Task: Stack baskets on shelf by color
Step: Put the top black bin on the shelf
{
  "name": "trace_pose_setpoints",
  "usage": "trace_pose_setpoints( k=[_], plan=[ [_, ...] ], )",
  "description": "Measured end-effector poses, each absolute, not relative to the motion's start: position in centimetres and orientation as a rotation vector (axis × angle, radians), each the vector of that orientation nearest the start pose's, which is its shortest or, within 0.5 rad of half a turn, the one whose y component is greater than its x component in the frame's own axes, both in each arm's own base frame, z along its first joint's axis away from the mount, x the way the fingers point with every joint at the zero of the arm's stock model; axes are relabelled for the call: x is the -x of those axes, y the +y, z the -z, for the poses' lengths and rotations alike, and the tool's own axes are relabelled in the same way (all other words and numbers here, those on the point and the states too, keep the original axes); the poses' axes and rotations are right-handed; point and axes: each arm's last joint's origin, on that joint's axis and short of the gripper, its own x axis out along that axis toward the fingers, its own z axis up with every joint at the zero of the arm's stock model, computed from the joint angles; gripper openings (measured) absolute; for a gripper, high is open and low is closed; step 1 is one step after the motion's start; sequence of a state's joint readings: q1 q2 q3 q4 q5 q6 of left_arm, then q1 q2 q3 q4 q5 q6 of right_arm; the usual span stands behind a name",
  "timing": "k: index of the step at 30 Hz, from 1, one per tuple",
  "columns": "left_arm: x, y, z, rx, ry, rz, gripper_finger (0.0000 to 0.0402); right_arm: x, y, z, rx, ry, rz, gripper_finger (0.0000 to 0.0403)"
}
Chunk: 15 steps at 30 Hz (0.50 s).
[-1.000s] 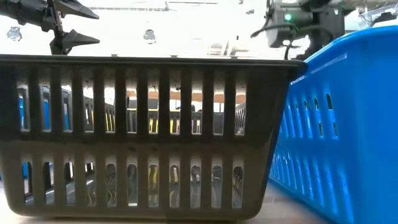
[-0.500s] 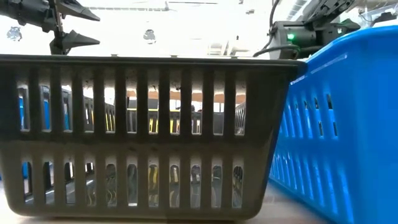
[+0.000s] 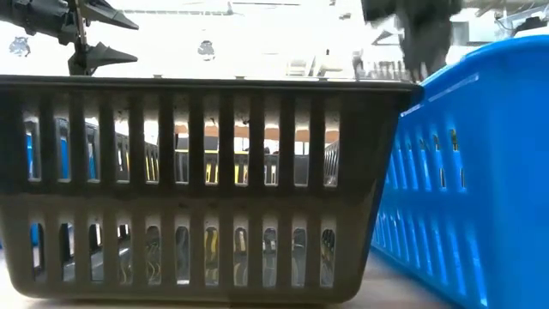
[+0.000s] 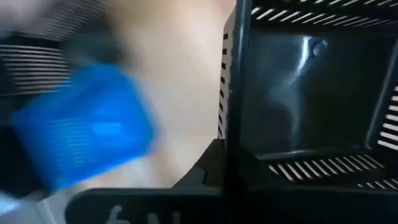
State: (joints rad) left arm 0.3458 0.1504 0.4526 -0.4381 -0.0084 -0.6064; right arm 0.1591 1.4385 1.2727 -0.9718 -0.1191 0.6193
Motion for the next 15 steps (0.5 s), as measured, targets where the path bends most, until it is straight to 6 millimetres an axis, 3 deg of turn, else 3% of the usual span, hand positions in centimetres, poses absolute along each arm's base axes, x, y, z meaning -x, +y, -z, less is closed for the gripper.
trace_pose_setpoints(
  k=[4,8,11,15],
  plan=[
    [-6.7,2.4,-26.0,0.622,0.024,-0.384,0.0265,-27.9,5.6,-37.2,-0.442,0.862,-0.158,0.0006],
    [-6.7,2.4,-26.0,0.619,0.023,-0.385,0.0265,-27.7,5.0,-43.1,-0.234,0.607,-0.199,0.0014],
    [-6.7,2.4,-26.0,0.603,0.026,-0.387,0.0265,-28.5,3.8,-44.6,-0.053,0.571,-0.17,0.0014],
    [-6.6,2.5,-26.0,0.6,0.019,-0.405,0.0265,-31.1,1.3,-43.7,0.152,0.634,-0.104,0.0007]
  ],
)
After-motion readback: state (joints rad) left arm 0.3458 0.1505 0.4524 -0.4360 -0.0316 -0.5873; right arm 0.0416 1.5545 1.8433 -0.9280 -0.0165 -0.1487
